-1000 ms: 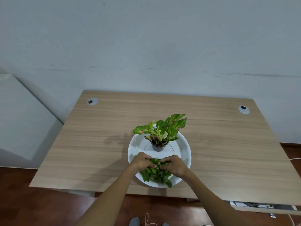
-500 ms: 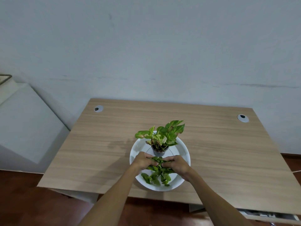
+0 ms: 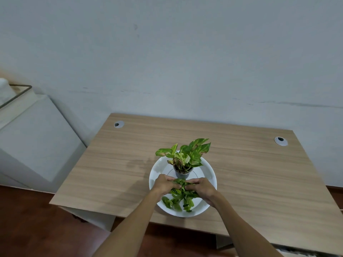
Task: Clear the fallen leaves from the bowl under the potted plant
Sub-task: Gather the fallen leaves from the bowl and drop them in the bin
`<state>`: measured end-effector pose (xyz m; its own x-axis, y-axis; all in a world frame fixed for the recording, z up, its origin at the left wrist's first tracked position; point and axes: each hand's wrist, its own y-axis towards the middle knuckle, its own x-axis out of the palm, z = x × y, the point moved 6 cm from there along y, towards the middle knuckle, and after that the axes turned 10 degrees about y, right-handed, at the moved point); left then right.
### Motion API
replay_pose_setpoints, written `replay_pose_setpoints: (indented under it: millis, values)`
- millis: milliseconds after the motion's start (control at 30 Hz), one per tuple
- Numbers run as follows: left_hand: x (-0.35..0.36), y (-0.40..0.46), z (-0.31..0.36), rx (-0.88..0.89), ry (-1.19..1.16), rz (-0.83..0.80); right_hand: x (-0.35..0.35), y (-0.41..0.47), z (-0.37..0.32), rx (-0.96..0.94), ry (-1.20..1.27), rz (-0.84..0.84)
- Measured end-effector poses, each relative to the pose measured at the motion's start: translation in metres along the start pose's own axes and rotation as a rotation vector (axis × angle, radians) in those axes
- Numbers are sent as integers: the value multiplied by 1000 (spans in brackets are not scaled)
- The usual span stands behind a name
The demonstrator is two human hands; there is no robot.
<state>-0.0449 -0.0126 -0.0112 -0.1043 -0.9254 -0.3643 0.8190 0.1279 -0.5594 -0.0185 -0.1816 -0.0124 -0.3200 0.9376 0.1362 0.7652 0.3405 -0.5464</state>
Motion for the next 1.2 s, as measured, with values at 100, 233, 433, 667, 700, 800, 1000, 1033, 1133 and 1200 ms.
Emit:
replay_pose_setpoints:
  millis: [100, 233, 433, 667, 700, 800, 1000, 1033, 1133, 1200]
  values:
    - [-1, 2, 3, 12, 4, 20, -1, 1, -6, -16, -3, -4]
    - [-1, 4, 0, 3, 46, 47, -1, 5, -3, -19, -49, -9]
    - [12, 9, -30, -89, 61, 91, 0, 15, 28, 6, -122, 21]
    - [3, 10, -28, -116, 41, 84, 0, 25, 24, 11, -125, 5]
    - [1, 10, -25, -115, 42, 88, 1, 26, 22, 8, -120, 2]
    - [-10, 9, -21, -112, 42, 91, 8, 31, 18, 6, -109, -19]
    - [-31, 3, -15, -75, 65, 73, 30, 29, 7, -18, -84, -6]
    - [-37, 3, -15, -68, 70, 76, 35, 29, 5, -20, -79, 1]
    - [-61, 5, -15, -62, 76, 102, 55, 33, -4, -36, -49, -4]
    - [-82, 5, -18, -55, 82, 108, 74, 36, -11, -50, -52, -6]
